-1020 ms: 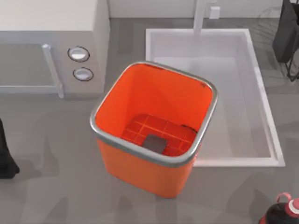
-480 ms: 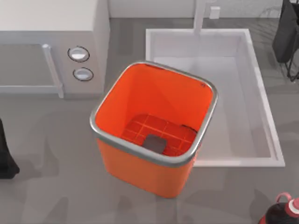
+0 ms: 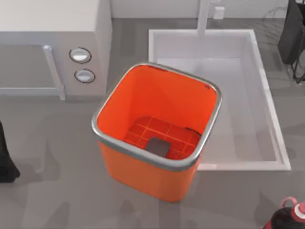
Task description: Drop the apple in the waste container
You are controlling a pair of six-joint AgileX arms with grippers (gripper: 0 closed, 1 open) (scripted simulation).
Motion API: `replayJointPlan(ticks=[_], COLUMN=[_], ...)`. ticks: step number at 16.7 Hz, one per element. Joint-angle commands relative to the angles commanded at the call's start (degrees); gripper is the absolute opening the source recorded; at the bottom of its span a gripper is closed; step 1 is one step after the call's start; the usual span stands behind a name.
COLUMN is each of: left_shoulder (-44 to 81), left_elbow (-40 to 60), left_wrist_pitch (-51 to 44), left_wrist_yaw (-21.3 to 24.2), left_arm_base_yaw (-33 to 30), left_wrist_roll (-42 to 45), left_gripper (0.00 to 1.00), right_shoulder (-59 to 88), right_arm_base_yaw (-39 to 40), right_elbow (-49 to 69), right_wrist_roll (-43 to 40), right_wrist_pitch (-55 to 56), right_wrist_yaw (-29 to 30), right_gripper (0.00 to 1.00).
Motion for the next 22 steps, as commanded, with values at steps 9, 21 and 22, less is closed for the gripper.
replayJointPlan(ticks=[9,21,22], left_shoulder=[0.0,0.0,0.0], left_elbow=[0.0,0.0,0.0], left_wrist_pitch=[0.0,0.0,0.0], left_wrist_yaw=[0.0,0.0,0.0], left_arm_base_yaw=[0.0,0.0,0.0], left_wrist_roll=[0.0,0.0,0.0], left_gripper=[1.0,1.0,1.0], right_shoulder=[2.1,13.3,14.1], right_arm_base_yaw=[4.7,36.0,38.1], right_elbow=[0.0,10.8,12.1], right_wrist_roll=[-4.6,-66.2,-72.7], right_wrist_pitch=[0.7,11.0,11.7], right_wrist_yaw=[-3.1,-19.3,-20.3], right_gripper=[0.0,0.0,0.0])
